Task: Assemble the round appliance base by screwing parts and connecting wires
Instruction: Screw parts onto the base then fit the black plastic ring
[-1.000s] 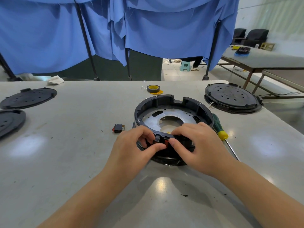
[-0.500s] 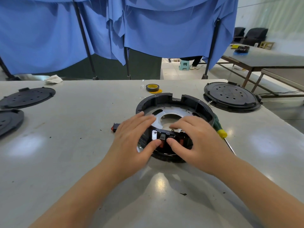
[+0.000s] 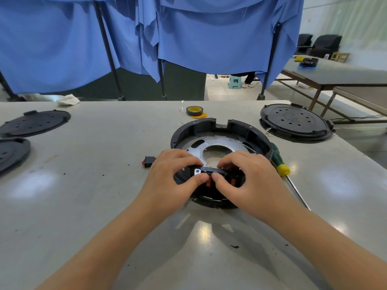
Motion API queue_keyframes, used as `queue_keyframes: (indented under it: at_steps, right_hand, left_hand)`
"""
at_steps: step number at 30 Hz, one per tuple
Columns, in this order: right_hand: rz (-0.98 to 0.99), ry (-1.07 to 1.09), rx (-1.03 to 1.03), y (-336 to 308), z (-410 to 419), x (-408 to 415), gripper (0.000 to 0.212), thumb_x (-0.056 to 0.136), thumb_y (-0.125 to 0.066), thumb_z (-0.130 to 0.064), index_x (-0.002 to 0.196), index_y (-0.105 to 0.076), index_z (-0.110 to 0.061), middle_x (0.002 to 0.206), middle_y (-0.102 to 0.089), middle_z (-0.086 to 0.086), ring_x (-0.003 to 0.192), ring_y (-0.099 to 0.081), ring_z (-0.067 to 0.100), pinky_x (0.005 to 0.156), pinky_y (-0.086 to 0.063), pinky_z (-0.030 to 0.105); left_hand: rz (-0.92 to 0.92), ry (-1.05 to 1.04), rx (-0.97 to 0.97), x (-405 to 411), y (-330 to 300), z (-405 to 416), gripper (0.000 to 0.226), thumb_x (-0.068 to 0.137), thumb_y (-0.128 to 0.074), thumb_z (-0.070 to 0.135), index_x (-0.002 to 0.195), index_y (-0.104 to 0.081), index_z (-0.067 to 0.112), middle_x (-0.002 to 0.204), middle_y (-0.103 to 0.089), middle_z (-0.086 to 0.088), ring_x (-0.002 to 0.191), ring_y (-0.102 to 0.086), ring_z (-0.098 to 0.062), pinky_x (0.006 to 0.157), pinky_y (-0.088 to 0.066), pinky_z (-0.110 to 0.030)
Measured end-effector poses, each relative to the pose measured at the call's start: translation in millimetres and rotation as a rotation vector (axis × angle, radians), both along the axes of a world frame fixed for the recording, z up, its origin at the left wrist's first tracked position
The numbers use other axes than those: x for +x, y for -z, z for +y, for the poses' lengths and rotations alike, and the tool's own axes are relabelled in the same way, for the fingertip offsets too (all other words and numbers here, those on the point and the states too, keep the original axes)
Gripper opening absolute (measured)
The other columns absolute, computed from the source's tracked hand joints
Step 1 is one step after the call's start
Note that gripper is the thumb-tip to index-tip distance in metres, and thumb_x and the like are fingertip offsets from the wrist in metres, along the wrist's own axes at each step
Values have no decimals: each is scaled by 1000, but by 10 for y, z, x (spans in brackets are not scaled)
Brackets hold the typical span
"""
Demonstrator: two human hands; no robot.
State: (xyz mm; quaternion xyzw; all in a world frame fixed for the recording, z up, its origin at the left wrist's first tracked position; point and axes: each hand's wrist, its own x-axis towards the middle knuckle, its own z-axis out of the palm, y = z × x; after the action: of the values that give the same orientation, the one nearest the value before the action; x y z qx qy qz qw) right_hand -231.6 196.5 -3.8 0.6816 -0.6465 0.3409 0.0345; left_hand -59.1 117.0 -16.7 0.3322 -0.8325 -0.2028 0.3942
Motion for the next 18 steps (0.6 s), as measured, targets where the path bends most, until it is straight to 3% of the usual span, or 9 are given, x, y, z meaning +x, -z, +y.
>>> queue_keyframes:
  at_steps: [3, 9, 18]
  right_hand:
    - [15, 15, 1, 0, 4, 14, 23, 80, -58, -43, 89, -66, -23, 80, -62, -12, 76, -56, 6, 80, -43, 34]
    - [131, 21, 59, -23, 29, 0, 32, 75, -59, -47, 96, -65, -23, 85, -61, -12, 78, -55, 10, 78, -42, 34]
    - [153, 79, 63, 18, 16, 42, 38, 74, -57, -48, 101, -65, -23, 89, -61, -13, 80, -53, 9, 79, -35, 25]
  left_hand:
    - [-10, 9, 7, 8, -9, 1, 16, 79, -76, 29, 95, -73, 28, 100, -63, 21, 107, -48, 3, 91, -31, -8]
    - [-81, 52, -82, 58, 4, 16, 33, 74, -70, 30, 106, -70, 23, 106, -59, 18, 110, -50, -7, 98, -40, -33]
    - [-73, 7, -125, 20, 48, 17, 32, 71, -74, 26, 101, -70, 20, 103, -63, 11, 104, -53, -10, 92, -37, -23]
